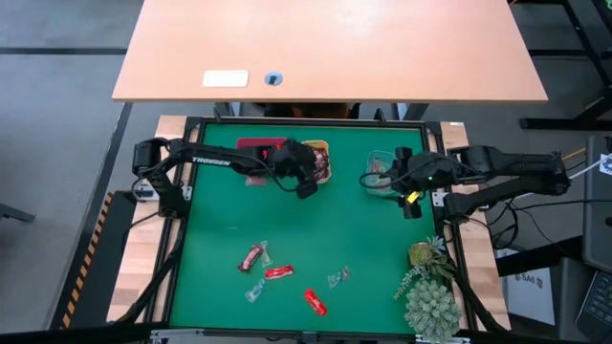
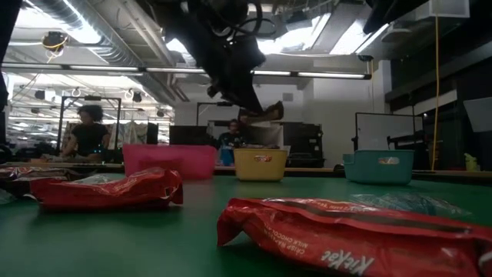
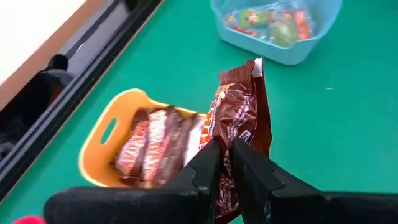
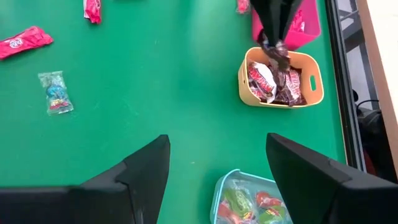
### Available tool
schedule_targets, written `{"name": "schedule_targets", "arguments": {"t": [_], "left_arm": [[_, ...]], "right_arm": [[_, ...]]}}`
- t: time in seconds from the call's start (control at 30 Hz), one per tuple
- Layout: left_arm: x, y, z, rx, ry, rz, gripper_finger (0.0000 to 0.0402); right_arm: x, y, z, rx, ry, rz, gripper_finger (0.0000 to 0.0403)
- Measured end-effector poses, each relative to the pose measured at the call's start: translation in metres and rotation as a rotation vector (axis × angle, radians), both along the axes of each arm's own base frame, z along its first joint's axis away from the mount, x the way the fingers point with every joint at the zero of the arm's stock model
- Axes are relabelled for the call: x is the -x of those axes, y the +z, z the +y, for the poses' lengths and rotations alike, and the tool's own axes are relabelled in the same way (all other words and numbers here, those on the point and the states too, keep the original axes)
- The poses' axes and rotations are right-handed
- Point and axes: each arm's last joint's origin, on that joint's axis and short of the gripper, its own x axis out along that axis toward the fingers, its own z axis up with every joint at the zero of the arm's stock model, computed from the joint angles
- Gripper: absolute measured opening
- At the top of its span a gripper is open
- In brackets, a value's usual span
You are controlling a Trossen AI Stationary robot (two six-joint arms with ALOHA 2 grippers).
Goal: Sort candy
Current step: Put the brown chocolate bar into the yellow bin, then put the blue gummy into the blue bin
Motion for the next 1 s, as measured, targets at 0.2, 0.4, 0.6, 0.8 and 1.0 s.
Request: {"name": "schedule_targets", "arguments": {"t": [0.2, 0.4, 0.6, 0.8, 1.0], "left_arm": [[0.002, -0.001, 0.011, 0.004, 0.026, 0.002, 0.0039], [0.003, -0.001, 0.013, 0.003, 0.031, 0.002, 0.0039], [0.003, -0.001, 0.013, 0.003, 0.031, 0.002, 0.0054], [0.003, -0.001, 0.013, 0.000, 0.034, 0.002, 0.0112], [0.003, -0.001, 0.013, 0.000, 0.034, 0.002, 0.0134]], "right_arm": [[-0.002, 0.000, 0.000, 0.001, 0.001, -0.003, 0.0264], [-0.002, 0.000, 0.000, 0.000, 0.001, -0.008, 0.0264], [-0.002, 0.000, 0.000, 0.000, 0.001, -0.014, 0.0264], [-0.003, 0.001, 0.001, -0.030, -0.013, -0.018, 0.0264], [-0.004, 0.002, 0.005, -0.206, 0.035, -0.024, 0.0264]]}}
